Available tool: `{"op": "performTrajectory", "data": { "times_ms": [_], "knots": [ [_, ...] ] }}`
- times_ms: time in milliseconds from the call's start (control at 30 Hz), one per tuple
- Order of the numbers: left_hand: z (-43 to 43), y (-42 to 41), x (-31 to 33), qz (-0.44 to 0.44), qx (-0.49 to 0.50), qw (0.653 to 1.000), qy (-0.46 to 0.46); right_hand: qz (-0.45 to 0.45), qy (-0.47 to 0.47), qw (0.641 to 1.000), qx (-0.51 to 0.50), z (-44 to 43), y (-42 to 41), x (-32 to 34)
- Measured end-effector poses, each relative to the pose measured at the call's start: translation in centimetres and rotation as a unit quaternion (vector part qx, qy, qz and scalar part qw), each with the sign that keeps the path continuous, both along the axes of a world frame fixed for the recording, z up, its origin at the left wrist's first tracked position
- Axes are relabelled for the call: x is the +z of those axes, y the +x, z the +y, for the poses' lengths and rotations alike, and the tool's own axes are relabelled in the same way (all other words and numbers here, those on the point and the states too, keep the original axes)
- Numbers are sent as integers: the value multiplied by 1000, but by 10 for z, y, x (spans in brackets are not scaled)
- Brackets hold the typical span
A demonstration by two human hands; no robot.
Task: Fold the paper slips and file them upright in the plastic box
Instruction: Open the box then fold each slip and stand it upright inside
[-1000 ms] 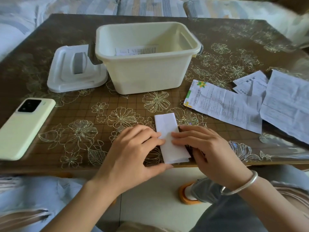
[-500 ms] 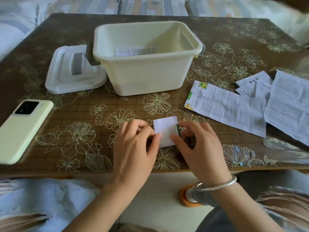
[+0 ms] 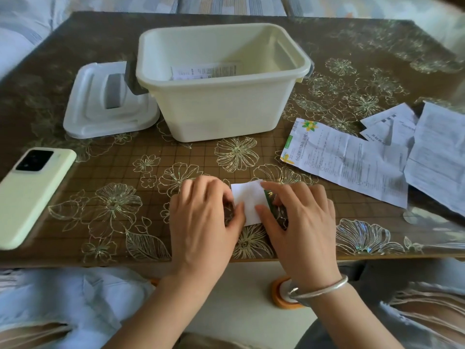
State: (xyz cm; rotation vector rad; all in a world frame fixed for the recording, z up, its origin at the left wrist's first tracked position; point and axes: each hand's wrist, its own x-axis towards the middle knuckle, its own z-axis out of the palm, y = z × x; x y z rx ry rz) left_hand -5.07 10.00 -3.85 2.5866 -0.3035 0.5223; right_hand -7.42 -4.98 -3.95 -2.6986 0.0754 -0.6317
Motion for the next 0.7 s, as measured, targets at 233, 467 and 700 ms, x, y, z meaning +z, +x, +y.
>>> {"op": "performTrajectory", "data": {
  "times_ms": [233, 467, 700],
  "knots": [
    [-4, -1, 2, -59, -78, 993, 59, -21, -20, 999, 17, -1, 0, -4],
    [21, 2, 0, -14, -139, 988, 61, 21, -11, 999, 40, -7, 0, -1],
    [29, 10, 6, 44, -186, 980, 50, 23, 15, 996, 84, -26, 6, -1]
  ]
}}
